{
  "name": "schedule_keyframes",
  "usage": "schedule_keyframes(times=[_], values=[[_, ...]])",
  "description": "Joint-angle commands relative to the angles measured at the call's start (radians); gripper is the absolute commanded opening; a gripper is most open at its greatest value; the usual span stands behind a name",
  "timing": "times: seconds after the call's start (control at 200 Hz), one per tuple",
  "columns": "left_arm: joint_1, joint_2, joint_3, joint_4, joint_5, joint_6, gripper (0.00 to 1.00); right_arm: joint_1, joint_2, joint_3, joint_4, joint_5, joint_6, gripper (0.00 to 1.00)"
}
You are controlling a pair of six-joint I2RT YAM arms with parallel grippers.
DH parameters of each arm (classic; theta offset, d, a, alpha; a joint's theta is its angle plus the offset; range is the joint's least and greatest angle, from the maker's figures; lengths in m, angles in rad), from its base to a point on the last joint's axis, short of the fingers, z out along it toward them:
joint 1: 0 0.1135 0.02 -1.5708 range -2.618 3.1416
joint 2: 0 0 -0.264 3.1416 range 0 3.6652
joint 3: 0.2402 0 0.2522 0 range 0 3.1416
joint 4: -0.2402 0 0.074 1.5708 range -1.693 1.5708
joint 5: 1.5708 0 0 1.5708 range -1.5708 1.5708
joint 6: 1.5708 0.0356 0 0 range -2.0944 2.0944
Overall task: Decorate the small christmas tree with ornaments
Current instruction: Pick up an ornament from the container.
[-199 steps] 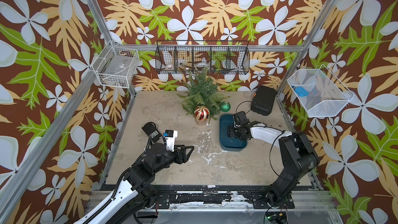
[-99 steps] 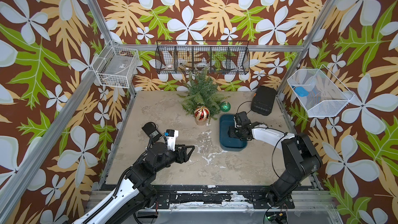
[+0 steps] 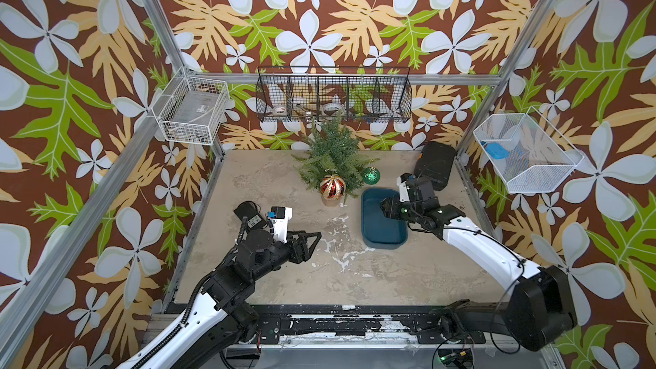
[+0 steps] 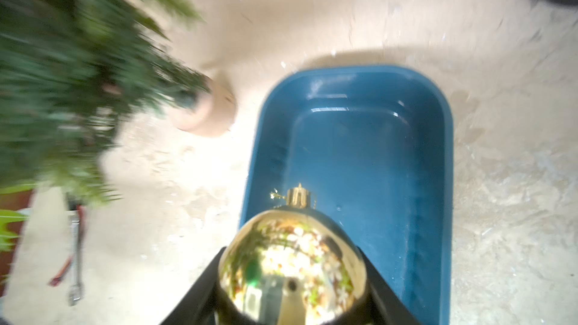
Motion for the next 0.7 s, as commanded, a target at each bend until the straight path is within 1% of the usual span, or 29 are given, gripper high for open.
schedule_keyframes(times=[0.0,0.22,0.335,0.571,0.696], values=[[0.002,0.017,0.044,0.032,-0.016,0.033,0.72,-0.013,-0.075,0.014,-0.053,-0.083,0.005,0.56],[0.002,0.071,0.15,0.052,-0.011,0.075,0.72,-0.038,-0.201,0.086,-0.112,-0.226,-0.006,0.56],[0.002,0.102,0.213,0.058,-0.002,0.101,0.72,-0.043,-0.248,0.106,-0.083,-0.341,-0.006,0.56],[0.005,0.175,0.353,0.069,0.028,0.15,0.72,-0.043,-0.251,0.169,0.038,-0.639,0.026,0.57],[0.022,0.21,0.422,0.075,0.077,0.159,0.72,-0.043,-0.246,0.187,0.102,-0.728,0.05,0.57]])
